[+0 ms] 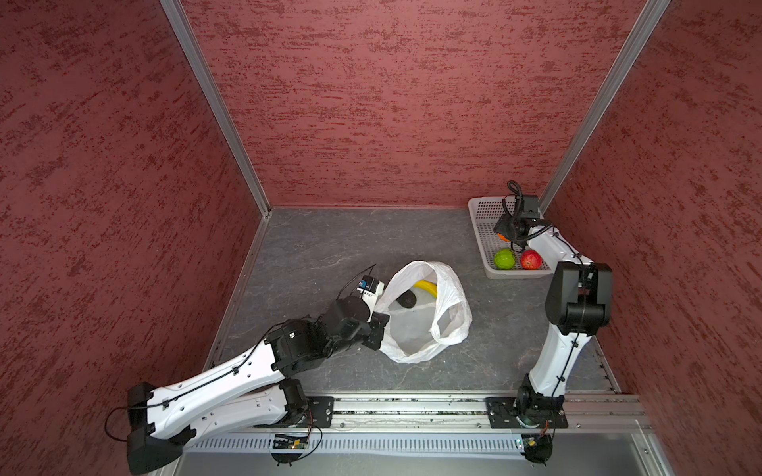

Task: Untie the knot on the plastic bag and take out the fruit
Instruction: 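Open the right gripper to drop the orange into the white basket, then move the right gripper back into the bag opening toward the dark avocado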

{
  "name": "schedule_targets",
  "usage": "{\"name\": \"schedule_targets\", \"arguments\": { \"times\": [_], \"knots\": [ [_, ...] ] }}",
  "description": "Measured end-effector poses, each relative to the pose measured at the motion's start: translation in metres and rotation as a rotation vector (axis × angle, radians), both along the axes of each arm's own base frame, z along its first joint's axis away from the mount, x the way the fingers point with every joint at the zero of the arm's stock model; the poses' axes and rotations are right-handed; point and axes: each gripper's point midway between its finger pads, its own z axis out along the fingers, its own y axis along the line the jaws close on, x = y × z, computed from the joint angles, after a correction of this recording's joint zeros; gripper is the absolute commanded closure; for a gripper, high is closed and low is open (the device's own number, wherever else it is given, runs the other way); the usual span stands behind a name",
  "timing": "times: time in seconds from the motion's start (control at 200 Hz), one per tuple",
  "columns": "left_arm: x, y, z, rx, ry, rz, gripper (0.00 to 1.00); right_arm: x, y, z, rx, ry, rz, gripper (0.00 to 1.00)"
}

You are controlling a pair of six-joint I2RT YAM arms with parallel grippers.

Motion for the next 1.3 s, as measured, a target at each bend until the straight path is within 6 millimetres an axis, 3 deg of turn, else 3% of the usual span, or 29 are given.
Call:
{"name": "schedule_targets", "arguments": {
  "times": [0.225,0.441,0.571,0.711,0.812,0.952,1.297],
  "knots": [
    [0.0,0.0,0.0,0.001,0.0,0.0,1.0,-0.004,-0.001,-0.009,-0.008,0.032,0.001,0.08],
    [0.001,-0.002,0.0,-0.002,-0.002,-0.001,1.0,-0.005,-0.001,-0.006,-0.013,0.032,0.008,0.08],
    [0.001,-0.002,-0.001,0.0,-0.001,-0.001,1.0,-0.009,0.003,0.013,-0.01,0.004,0.021,0.08],
    [0.002,-0.003,-0.001,0.001,-0.001,-0.001,1.0,-0.025,0.019,0.054,-0.002,-0.053,0.064,0.08],
    [0.003,-0.005,-0.003,0.006,0.0,-0.001,1.0,-0.042,0.04,0.09,0.011,-0.112,0.115,0.08],
    [0.005,-0.009,-0.003,0.005,-0.005,-0.005,1.0,-0.074,0.085,0.134,0.041,-0.181,0.226,0.08],
    [0.007,-0.013,0.0,-0.004,-0.022,-0.011,1.0,-0.159,0.19,0.177,0.199,-0.195,0.5,0.08]
  ]
}}
